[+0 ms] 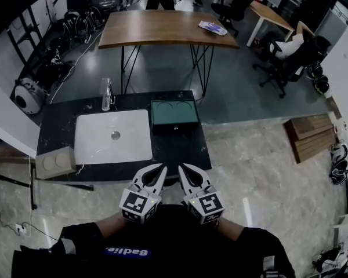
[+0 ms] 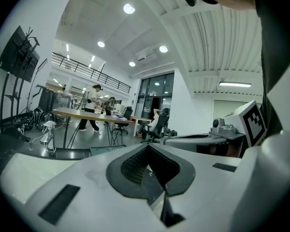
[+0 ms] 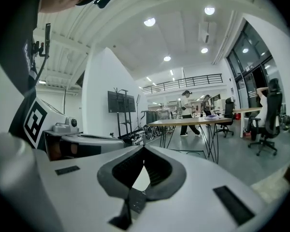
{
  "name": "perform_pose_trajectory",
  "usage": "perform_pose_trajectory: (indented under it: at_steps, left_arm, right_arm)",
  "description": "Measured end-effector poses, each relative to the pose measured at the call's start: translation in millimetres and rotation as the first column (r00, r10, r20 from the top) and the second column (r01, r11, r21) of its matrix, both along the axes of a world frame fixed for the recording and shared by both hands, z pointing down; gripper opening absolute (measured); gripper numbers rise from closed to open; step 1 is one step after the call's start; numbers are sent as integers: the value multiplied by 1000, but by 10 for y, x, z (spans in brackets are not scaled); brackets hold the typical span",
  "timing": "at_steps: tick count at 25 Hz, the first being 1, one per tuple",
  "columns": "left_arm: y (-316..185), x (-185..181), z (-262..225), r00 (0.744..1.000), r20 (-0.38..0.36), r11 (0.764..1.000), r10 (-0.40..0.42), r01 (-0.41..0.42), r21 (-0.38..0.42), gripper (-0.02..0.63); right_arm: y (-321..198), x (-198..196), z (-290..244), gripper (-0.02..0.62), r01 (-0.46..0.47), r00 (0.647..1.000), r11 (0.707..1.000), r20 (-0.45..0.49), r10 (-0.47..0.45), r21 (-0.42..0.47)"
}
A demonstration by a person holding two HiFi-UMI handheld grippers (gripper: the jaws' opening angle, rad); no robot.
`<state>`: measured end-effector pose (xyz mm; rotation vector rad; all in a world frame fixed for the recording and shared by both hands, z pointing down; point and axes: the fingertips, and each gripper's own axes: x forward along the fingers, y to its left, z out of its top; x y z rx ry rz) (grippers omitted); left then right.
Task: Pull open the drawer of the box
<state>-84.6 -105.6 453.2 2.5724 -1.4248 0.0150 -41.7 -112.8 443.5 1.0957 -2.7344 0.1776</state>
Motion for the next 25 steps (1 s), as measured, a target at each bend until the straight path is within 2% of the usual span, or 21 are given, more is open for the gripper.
perform_pose_trajectory:
  at_steps: [5,12,18,25]
  left_arm:
    - [-150,39,17,1000,8,1000,-12,12,-14,2]
    - [-543,124,28,993,38,993,-108,110,-47,2]
    - [-1097,382,-91,975,91,978,-204,207,-26,2]
    - [-1594,643,-115,941,151,951,-301,308,-25,2]
  right_arm:
    - [-156,35,41,0,7,1000,1000,7,-6,-16]
    - [-638,153,114,0,83,995,995,51,-81,-46]
    - [-1209,380,65,0,177,981,983,90,-173,-45]
    - [-1707,704,183,0,265,956,960,151,-250,-91]
